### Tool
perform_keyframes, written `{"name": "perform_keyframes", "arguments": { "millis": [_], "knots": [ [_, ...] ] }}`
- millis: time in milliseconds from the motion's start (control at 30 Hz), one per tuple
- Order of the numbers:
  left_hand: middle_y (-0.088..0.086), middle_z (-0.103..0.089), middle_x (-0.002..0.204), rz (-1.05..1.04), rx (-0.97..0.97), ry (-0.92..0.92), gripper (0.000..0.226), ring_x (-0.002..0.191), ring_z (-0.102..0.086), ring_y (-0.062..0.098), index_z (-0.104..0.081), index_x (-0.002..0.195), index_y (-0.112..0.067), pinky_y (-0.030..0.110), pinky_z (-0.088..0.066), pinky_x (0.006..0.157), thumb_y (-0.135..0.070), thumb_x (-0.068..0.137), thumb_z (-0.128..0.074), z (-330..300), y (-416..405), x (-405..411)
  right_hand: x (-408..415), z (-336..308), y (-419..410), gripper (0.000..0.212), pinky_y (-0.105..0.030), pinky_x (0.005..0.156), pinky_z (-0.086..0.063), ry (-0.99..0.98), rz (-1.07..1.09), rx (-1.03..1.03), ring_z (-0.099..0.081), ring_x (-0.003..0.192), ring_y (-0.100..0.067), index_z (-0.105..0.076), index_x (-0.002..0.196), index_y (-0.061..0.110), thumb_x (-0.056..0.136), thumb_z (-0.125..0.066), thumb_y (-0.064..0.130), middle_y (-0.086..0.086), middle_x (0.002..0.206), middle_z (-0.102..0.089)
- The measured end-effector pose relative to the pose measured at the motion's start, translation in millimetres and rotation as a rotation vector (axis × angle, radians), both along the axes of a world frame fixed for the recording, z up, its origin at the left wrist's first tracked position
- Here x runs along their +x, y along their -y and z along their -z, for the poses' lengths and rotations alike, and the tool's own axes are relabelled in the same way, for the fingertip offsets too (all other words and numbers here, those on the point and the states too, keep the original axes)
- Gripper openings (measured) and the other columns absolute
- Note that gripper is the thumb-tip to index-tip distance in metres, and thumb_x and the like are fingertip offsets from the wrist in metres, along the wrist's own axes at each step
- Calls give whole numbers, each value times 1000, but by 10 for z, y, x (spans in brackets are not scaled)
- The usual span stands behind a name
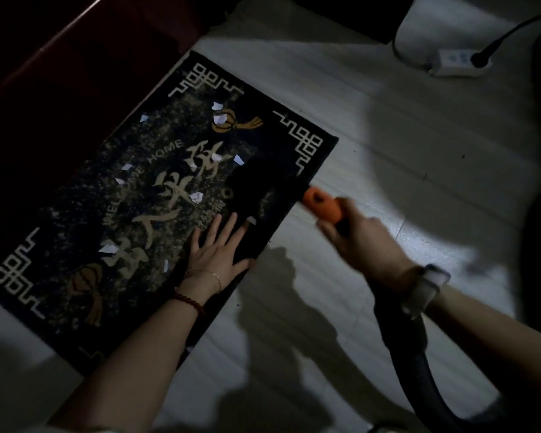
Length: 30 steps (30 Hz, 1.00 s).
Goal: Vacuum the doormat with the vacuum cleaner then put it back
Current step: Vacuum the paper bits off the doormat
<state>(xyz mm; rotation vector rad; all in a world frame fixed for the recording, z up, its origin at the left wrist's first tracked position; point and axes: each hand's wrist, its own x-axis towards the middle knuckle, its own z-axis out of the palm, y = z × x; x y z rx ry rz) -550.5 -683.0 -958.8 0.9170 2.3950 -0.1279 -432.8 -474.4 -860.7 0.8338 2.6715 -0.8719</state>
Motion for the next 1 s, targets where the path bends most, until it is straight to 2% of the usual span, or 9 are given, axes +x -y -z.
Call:
{"name": "perform_keyframes", "arguments": {
  "millis": [100,300,367,433,500,633,733,867,1000],
  "knots": [
    [-9,22,154,-3,21,24,75,142,20,16,12,146,-35,48,7,114,-59,91,-33,-11,6,6,-153,-63,-307,37,-43,57,-55,-88,231,-51,-63,54,-32,-42,116,12,92,-50,39,-16,81,-66],
    [-9,23,154,2,-9,-5,73,142,20,15,4,147,-33,46,5,114,-60,91,-33,0,2,5,132,-44,206,43,-41,66,-53,50,8,-63,-63,74,-36,-37,125,21,90,-50,44,-14,87,-64],
    [-9,23,154,-4,1,-1,74,142,20,15,7,147,-34,46,5,114,-59,91,-34,-8,8,4,32,-47,26,40,-36,53,-55,-39,80,-118,-64,60,-32,-39,121,21,90,-50,44,-12,76,-65],
    [-9,23,154,-2,2,8,75,142,20,15,12,146,-36,46,5,114,-59,91,-34,-15,11,7,-149,-70,-172,36,-26,36,-48,-135,189,-153,-61,45,-24,-41,117,16,92,-49,40,-5,66,-60],
    [-10,23,154,-6,1,9,75,142,20,15,12,145,-36,47,5,114,-59,91,-34,-18,7,9,-369,-88,-274,37,-24,31,-46,-192,288,-187,-60,43,-22,-41,118,13,92,-48,39,-5,69,-57],
    [-9,23,154,13,-19,-10,74,142,20,15,8,147,-34,46,4,114,-62,90,-31,-17,-7,-8,-527,-8,-36,28,-39,47,-53,-121,126,-204,-63,54,-31,-39,107,15,93,-48,38,-11,78,-62],
    [-9,21,155,9,-27,-18,74,142,21,16,13,145,-35,46,5,114,-63,90,-29,1,-12,-3,-346,39,240,34,-51,61,-54,-60,30,-213,-64,65,-37,-38,116,16,92,-48,39,-17,85,-65],
    [-8,19,155,9,-16,-18,74,142,20,17,14,145,-36,46,5,114,-63,90,-28,10,1,-8,-209,-109,212,39,-35,45,-54,4,6,-330,-61,49,-24,-37,124,20,92,-49,40,-5,72,-57],
    [-9,19,155,6,-7,-26,76,142,20,15,9,146,-36,47,6,114,-63,88,-32,13,-2,-7,-346,-239,-33,35,-28,36,-49,-167,208,-401,-56,38,-16,-41,120,16,93,-49,36,-5,64,-54]
  ]
}}
